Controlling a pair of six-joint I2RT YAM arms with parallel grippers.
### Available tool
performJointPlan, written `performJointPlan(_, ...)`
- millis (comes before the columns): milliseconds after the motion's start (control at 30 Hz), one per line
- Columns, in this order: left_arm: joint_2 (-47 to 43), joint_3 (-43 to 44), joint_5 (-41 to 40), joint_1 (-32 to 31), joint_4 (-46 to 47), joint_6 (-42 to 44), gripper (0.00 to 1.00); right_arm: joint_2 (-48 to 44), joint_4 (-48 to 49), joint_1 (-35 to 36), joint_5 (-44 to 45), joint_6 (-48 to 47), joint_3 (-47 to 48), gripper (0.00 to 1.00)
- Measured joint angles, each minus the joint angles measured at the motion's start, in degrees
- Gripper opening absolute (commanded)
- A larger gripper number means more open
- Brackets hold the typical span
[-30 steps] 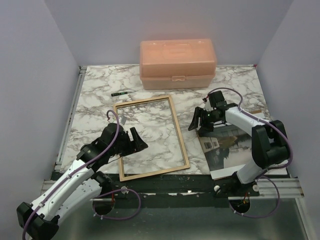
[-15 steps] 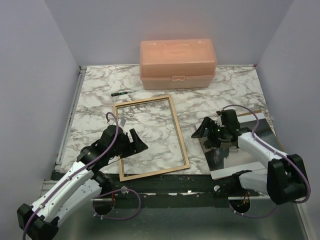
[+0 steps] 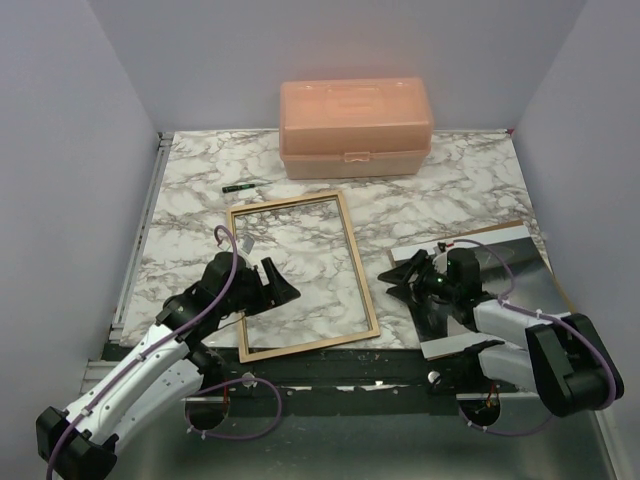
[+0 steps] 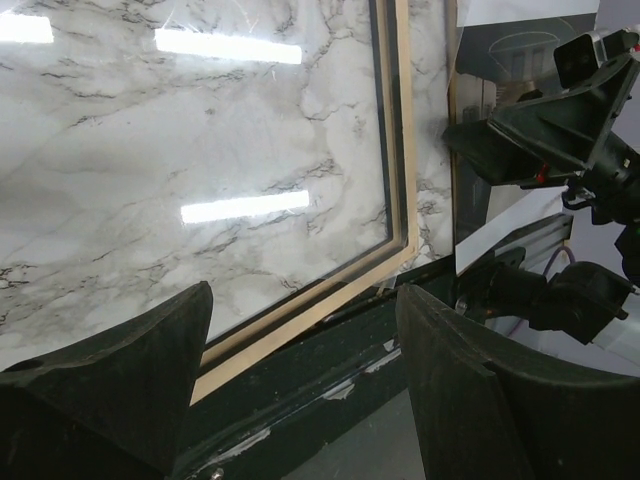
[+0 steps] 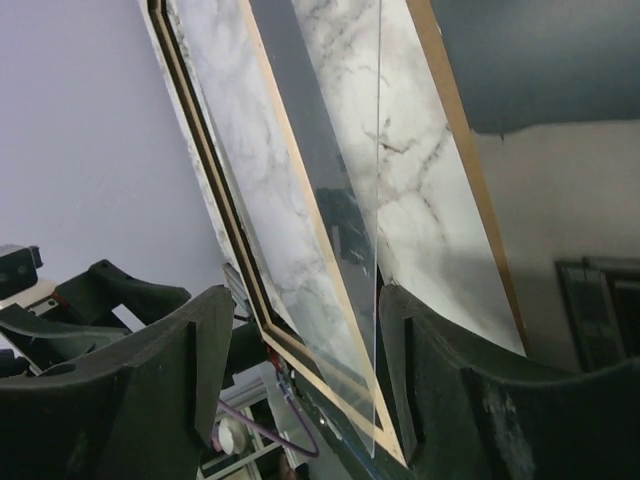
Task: Put the photo into the frame
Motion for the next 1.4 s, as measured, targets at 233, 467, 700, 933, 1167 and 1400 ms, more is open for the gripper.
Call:
performJointPlan(233, -0.6, -0.5, 0.4, 0.0, 1.2, -0.5, 0.75, 10.4, 8.8, 0.0, 0.1, 2.9, 1.2, 0.64)
performJointPlan(467, -2.3, -0.5, 0.4, 0.0, 1.0, -0.6, 0.75, 20.5, 16.5, 0.0, -0.7, 4.6, 3.4, 0.59)
performJointPlan(700, -3.7, -0.5, 0.3, 0.0, -0.2, -0.6, 0.75, 30.5, 30.2, 0.0, -2.3, 7.2, 4.0, 0.51)
performJointPlan(933, -3.6, -0.5, 0.4, 0.0, -0.3, -0.6, 0.75, 46.5, 56.3, 0.0, -4.4, 14.0, 3.8, 0.35)
performJointPlan(1167, -3.5, -0.4, 0.4, 0.0, -0.4, -0.6, 0.75, 53.9, 66.2, -0.1, -5.4, 16.8, 3.5, 0.23)
performJointPlan(1400, -2.6, -0.3, 0.4, 0.0, -0.2, -0.7, 0.75, 50.6, 65.5, -0.1, -5.7, 18.0, 2.4, 0.03)
